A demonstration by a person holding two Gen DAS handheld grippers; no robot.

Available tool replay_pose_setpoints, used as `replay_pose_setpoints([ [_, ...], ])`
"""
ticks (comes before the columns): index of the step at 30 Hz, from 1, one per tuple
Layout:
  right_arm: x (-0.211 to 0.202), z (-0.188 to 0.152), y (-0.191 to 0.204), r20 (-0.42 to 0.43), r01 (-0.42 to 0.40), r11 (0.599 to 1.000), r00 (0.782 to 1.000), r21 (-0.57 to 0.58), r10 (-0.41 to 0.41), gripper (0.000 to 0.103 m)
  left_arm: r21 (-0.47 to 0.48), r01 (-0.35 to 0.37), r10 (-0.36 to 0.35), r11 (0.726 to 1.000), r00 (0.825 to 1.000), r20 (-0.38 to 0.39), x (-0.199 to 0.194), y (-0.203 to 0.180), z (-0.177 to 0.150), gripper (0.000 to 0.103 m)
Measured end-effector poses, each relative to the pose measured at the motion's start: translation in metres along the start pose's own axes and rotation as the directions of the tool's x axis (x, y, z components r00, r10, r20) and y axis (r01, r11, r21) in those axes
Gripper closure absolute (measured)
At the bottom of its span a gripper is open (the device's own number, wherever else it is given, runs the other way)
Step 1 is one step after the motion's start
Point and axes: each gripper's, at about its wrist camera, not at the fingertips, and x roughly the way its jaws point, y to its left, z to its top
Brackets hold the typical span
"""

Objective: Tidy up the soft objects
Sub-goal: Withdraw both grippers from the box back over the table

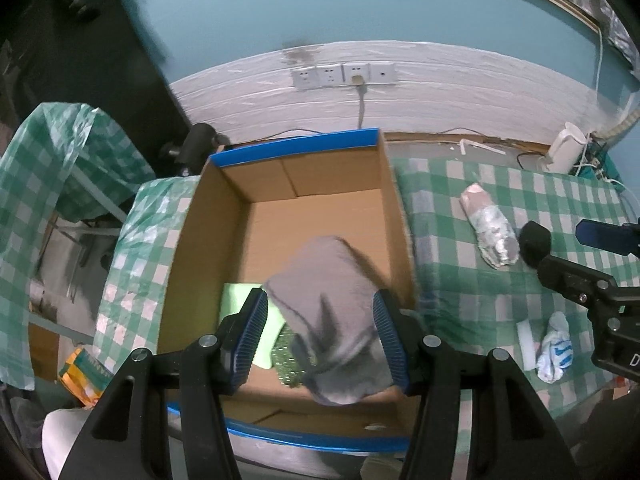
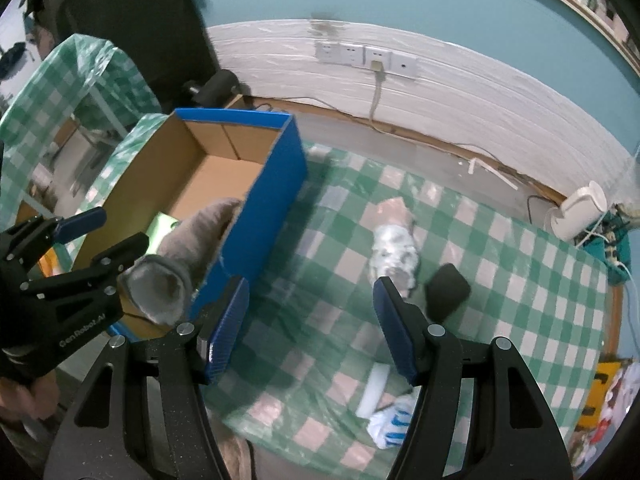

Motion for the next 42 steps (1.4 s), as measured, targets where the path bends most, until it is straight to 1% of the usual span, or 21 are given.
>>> replay_pose_setpoints([
  [7, -0.007, -0.016, -0.026, -0.006, 0.021, 0.999, 1.000, 0.045, -0.021, 0.037, 0.035, 0.020, -0.020, 0.999, 1.000, -0.003, -0.005, -0.028, 0.001, 0.047],
  [13, -0.007, -0.029, -0.046, -0.019, 0.034, 0.996, 0.999, 0.080, -0.032, 0.037, 0.060, 0.050, -0.048, 0.997, 0.998, -0.028, -0.004, -0.051, 0.000, 0.047],
  [23, -0.007, -0.046, -0.072, -0.033, 0.038, 0.990, 0.999, 0.133, -0.034, 0.037, 0.109, 0.054, -0.048, 0.993, 0.997, -0.054, 0.000, -0.087, -0.007, 0.047],
  [27, -0.001, -0.055, -0.082, -0.057, 0.054, 0.987, 0.997, 0.153, -0.045, 0.037, 0.144, 0.057, -0.046, 0.988, 0.996, -0.075, 0.005, -0.105, -0.012, 0.047],
  [32, 0.009, -0.067, -0.094, -0.096, 0.078, 0.983, 0.993, 0.164, -0.063, 0.037, 0.170, 0.078, -0.062, 0.982, 0.993, -0.102, 0.010, -0.125, -0.016, 0.046],
  [37, 0.024, -0.082, -0.106, -0.146, 0.091, 0.977, 0.987, 0.191, -0.063, 0.037, 0.168, 0.098, -0.075, 0.981, 0.987, -0.141, 0.020, -0.138, -0.021, 0.046],
  [42, 0.039, -0.095, -0.111, -0.199, 0.101, 0.974, 0.978, 0.201, -0.061, 0.037, 0.157, 0.120, -0.087, 0.980, 0.975, -0.204, 0.037, -0.146, -0.030, 0.046],
])
